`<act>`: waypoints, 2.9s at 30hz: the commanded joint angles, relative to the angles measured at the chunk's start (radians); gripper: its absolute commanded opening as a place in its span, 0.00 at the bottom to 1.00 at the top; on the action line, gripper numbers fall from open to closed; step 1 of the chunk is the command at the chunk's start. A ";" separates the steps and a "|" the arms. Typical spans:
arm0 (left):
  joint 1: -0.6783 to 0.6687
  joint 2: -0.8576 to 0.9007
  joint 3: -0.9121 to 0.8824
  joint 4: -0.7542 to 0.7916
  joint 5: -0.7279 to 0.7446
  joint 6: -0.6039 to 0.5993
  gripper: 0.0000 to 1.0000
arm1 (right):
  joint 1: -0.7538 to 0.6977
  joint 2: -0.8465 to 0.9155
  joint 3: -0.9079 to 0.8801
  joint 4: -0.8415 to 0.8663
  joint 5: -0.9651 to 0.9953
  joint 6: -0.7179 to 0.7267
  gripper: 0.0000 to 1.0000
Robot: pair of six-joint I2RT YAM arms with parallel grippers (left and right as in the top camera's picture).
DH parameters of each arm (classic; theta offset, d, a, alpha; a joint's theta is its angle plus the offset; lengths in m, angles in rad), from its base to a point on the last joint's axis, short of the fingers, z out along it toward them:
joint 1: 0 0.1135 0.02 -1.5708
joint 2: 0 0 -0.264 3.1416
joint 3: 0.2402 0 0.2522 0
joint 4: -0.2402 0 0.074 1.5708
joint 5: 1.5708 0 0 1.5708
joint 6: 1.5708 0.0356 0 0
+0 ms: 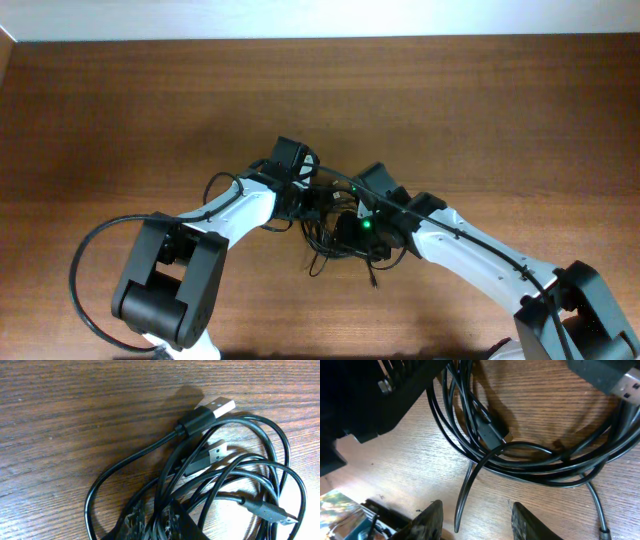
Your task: Untangle cables
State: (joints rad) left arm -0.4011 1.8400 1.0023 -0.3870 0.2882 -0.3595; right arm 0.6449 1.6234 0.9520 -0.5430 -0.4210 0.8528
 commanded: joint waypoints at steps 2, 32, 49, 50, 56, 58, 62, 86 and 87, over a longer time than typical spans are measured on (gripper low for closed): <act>-0.002 0.013 -0.018 -0.006 -0.023 0.008 0.20 | 0.043 0.007 0.000 0.003 0.113 -0.007 0.45; -0.002 0.013 -0.018 -0.006 -0.023 0.009 0.20 | 0.095 -0.241 0.023 0.151 -0.309 -0.124 0.04; -0.002 0.013 -0.018 -0.006 -0.048 0.008 0.20 | 0.095 -0.241 0.022 0.112 -0.331 -0.419 0.16; -0.002 0.013 -0.018 -0.006 -0.049 0.008 0.20 | 0.095 -0.241 0.022 0.071 -0.331 -0.419 0.12; -0.002 0.013 -0.018 -0.005 -0.049 0.008 0.21 | 0.095 -0.240 0.017 -0.041 -0.187 -0.418 0.18; -0.002 0.013 -0.018 -0.006 -0.049 0.008 0.20 | 0.095 -0.227 0.017 -0.066 -0.047 -0.367 0.19; -0.002 0.013 -0.018 -0.006 -0.049 0.008 0.00 | 0.094 -0.138 0.017 -0.117 0.171 -0.259 0.29; 0.100 -0.068 0.042 -0.198 -0.109 0.099 0.12 | -0.145 0.139 0.254 -0.175 0.055 -0.299 0.26; 0.100 -0.068 0.031 -0.197 -0.114 0.100 0.12 | -0.127 0.140 0.245 -0.167 0.058 -0.298 0.26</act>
State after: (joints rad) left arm -0.3016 1.7897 1.0470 -0.5831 0.2260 -0.2729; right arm 0.4824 1.7630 1.1950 -0.7105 -0.3405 0.5713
